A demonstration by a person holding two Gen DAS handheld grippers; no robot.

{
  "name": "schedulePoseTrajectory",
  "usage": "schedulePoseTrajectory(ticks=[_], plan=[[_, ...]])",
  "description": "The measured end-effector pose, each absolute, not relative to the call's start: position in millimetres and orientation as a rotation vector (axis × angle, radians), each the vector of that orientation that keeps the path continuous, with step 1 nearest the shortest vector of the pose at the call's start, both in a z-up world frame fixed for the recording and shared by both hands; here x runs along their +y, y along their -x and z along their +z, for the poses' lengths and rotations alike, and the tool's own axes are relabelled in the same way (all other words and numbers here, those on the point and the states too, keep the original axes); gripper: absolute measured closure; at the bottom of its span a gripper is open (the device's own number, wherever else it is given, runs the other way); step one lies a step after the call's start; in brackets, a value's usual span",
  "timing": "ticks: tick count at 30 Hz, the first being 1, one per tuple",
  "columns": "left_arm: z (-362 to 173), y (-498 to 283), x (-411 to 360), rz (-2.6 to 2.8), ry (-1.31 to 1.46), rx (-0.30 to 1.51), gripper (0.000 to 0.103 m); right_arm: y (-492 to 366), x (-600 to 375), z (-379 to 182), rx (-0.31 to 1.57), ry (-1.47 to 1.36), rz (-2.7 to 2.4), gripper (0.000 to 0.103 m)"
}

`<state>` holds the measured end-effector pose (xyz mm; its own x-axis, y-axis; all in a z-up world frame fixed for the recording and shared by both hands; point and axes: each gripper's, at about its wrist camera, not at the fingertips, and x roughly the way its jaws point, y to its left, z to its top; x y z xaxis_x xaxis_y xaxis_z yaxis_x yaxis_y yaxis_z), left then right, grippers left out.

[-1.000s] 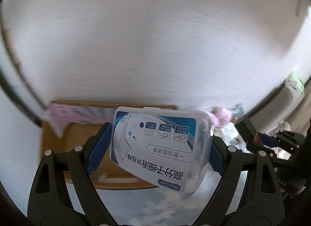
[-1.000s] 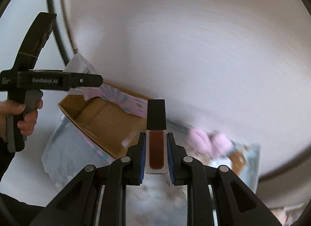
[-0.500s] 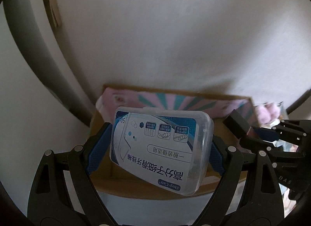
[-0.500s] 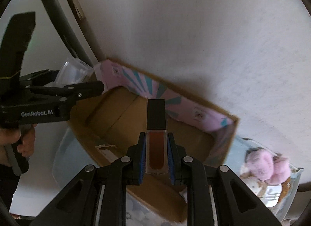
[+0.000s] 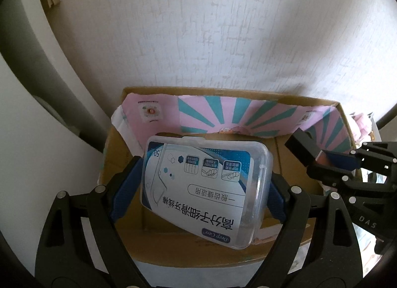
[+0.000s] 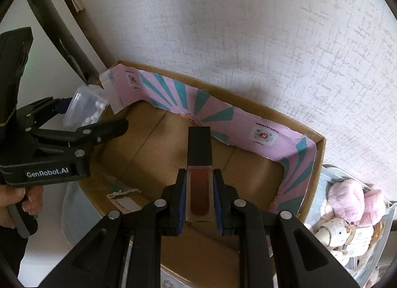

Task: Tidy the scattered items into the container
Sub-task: 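Carry both items into the cardboard box and open both grippers, then grasp the white cloth with the left gripper while the right gripper grasps the black jar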

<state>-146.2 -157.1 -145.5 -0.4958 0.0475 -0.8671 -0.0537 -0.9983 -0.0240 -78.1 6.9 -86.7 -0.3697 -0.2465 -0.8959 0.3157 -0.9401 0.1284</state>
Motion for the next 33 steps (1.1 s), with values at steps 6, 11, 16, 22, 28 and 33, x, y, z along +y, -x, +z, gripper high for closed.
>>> schedulePoseTrajectory(ticks=[6, 11, 16, 22, 28, 33], plan=[[-152.8, 145.1, -156.2, 2.636, 1.605, 0.019, 0.0, 77.1, 7.4, -85.7, 0.07, -1.539, -2.306, 0.019], [-141.2, 135.5, -156.1, 2.651, 1.593, 0.05, 0.0, 69.0, 9.0, -76.0, 0.09, -1.525, -2.34, 0.019], [-126.3, 124.2, -154.7, 2.674, 1.56, 0.043, 0.0, 57.1, 7.4, -65.6, 0.141, -1.501, -2.364, 0.019], [-106.2, 114.1, -144.1, 2.693, 1.503, 0.037, 0.0, 47.7, 6.7, -49.7, 0.147, -1.481, -2.372, 0.019], [-84.7, 100.2, -129.7, 2.703, 1.451, 0.039, 0.0, 25.0, 19.8, -19.6, 0.115, -1.439, -2.404, 0.019], [-62.8, 84.7, -114.5, 2.731, 1.371, 0.043, 0.0, 3.8, 43.9, 2.5, 0.059, -1.405, -2.45, 0.019]])
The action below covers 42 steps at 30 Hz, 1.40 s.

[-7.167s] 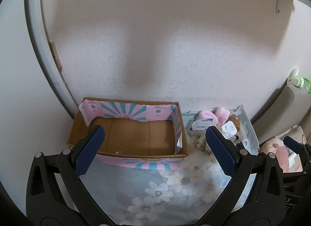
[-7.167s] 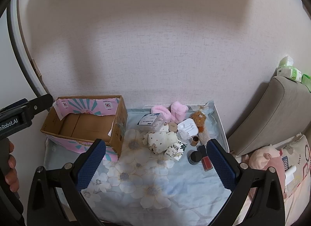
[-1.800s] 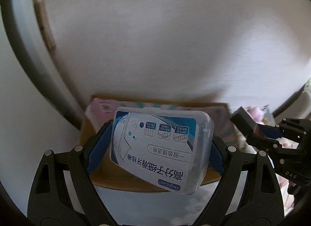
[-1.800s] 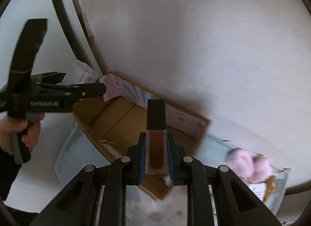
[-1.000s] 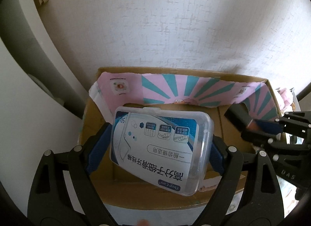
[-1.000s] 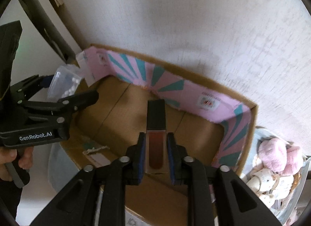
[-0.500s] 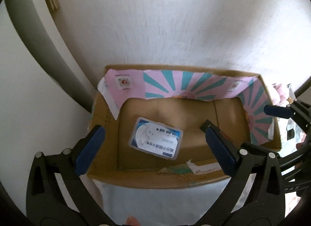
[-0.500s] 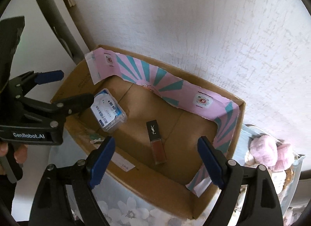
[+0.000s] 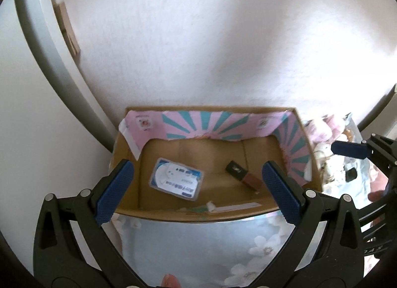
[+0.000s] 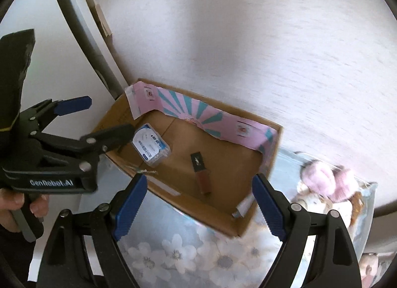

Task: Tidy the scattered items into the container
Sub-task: 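Grasp the white cloth with the left gripper while the right gripper grasps the black jar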

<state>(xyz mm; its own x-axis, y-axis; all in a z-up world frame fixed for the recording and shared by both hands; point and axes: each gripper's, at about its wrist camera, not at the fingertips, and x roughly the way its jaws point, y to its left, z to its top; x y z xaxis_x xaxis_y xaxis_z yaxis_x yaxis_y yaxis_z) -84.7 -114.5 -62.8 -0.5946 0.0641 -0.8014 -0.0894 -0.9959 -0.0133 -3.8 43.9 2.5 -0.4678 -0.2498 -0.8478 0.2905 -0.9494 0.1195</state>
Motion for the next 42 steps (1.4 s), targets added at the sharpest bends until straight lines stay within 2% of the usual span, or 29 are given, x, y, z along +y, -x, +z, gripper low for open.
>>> schedulePoseTrajectory(ticks=[10, 16, 24, 28, 31, 37, 42], plan=[[4.4, 55.8, -32.6, 2.639, 1.059, 0.19, 0.0, -54.0, 155.9, 68.5, -0.003, -1.286, -2.663, 0.019], [8.9, 37.5, 38.7, 2.481, 0.965, 0.264, 0.0, -87.9, 213.1, 68.4, 0.004, -1.326, -2.773, 0.019], [-60.3, 29.6, 120.8, 2.338, 1.075, 0.298, 0.0, -112.3, 260.1, 12.3, -0.089, -1.397, -2.762, 0.019], [-103.3, 29.8, 152.6, 2.334, 1.109, 0.372, 0.001, -122.2, 275.1, -30.4, -0.088, -1.389, -2.75, 0.019], [-129.3, 35.2, 165.4, 2.342, 1.118, 0.401, 0.005, -129.1, 289.1, -64.0, -0.074, -1.392, -2.756, 0.02], [-181.7, 53.5, 180.6, 2.384, 1.147, 0.427, 0.013, -128.2, 296.6, -116.9, -0.101, -1.391, -2.761, 0.035], [-202.0, 61.6, 186.1, 2.416, 1.134, 0.48, 0.015, -119.8, 295.1, -129.5, -0.114, -1.363, -2.777, 0.036]])
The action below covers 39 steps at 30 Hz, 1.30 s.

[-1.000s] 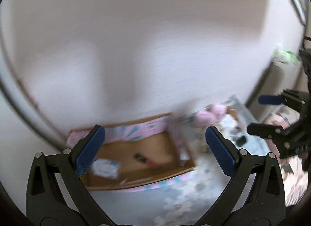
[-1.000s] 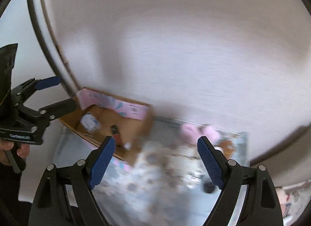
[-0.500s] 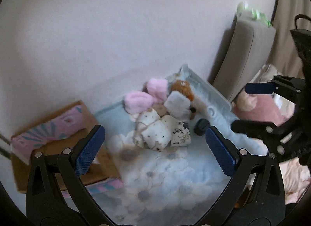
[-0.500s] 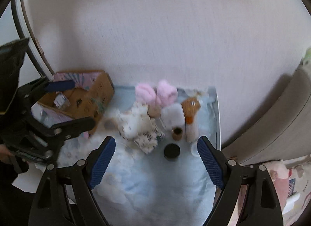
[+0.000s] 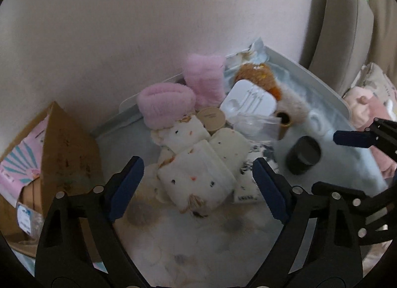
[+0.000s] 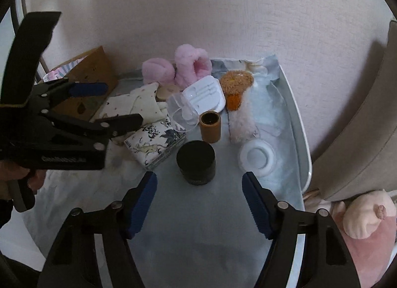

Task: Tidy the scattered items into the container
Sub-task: 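Grasp the white cloth with the left gripper while the right gripper grasps the black jar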

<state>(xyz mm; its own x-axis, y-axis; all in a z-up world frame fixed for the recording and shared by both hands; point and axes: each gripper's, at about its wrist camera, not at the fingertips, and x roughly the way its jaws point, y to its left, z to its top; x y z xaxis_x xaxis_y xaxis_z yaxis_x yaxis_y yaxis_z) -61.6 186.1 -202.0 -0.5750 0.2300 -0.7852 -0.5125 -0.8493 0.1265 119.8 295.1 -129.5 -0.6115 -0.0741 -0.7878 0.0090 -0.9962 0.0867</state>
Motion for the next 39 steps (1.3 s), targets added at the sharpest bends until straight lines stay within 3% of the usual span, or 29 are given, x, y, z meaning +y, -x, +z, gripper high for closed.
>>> schedulePoseTrajectory(ticks=[5, 13, 16, 18, 21, 39], plan=[[-212.6, 70.0, 184.8, 2.402, 1.172, 0.484, 0.016, -107.7, 295.0, -140.2, -0.09, -1.337, -2.767, 0.037], [-213.6, 65.4, 186.4, 2.377, 1.135, 0.503, 0.03, -97.8, 293.5, -143.8, -0.092, -1.328, -2.761, 0.046], [-213.2, 61.1, 186.4, 2.36, 1.122, 0.511, 0.04, -94.7, 288.7, -146.6, -0.063, -1.335, -2.755, 0.056], [-212.6, 58.8, 187.7, 2.35, 1.118, 0.511, 0.052, -91.8, 285.3, -148.8, -0.049, -1.345, -2.747, 0.069], [-210.4, 56.9, 187.3, 2.35, 1.112, 0.533, 0.063, -89.2, 282.2, -148.3, -0.05, -1.342, -2.745, 0.07], [-148.7, 34.6, 157.9, 2.345, 1.087, 0.411, 0.067, -86.8, 251.3, -109.3, -0.009, -1.357, -2.784, 0.07]])
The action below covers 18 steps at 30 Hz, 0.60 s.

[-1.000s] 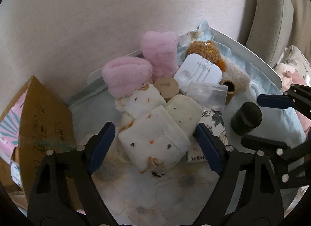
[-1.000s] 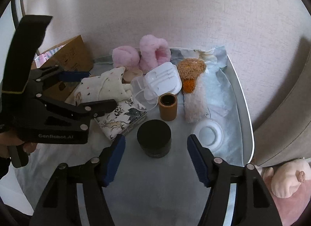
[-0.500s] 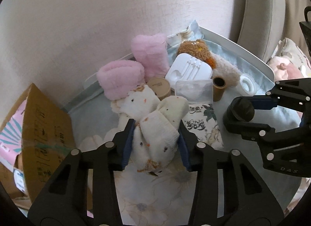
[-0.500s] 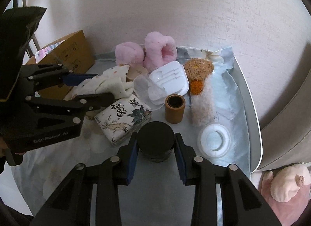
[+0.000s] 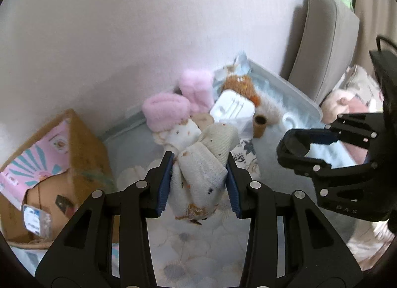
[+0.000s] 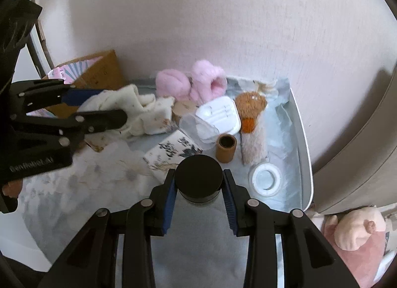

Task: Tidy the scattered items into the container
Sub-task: 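Grasp the white cloth with the left gripper while the right gripper grasps the black jar, then carry the cloth and black jar into the cardboard box and release them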

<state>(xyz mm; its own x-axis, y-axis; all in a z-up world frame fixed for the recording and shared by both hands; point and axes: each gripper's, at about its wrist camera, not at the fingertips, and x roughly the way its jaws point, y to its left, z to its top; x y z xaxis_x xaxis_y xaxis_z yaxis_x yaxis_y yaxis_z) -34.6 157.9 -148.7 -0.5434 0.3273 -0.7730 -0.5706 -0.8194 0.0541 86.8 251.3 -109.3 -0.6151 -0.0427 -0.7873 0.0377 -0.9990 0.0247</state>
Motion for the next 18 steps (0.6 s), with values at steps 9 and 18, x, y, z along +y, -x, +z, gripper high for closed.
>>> schedulePoseTrajectory(ticks=[9, 18], plan=[[-94.2, 32.7, 114.1, 2.381, 1.084, 0.322, 0.067, -107.1, 235.2, -47.3, 0.056, -1.337, -2.758, 0.07], [-49.9, 41.1, 47.1, 2.469, 1.078, 0.222, 0.067, -77.3, 192.7, -0.3, 0.049, -1.248, -2.69, 0.07]])
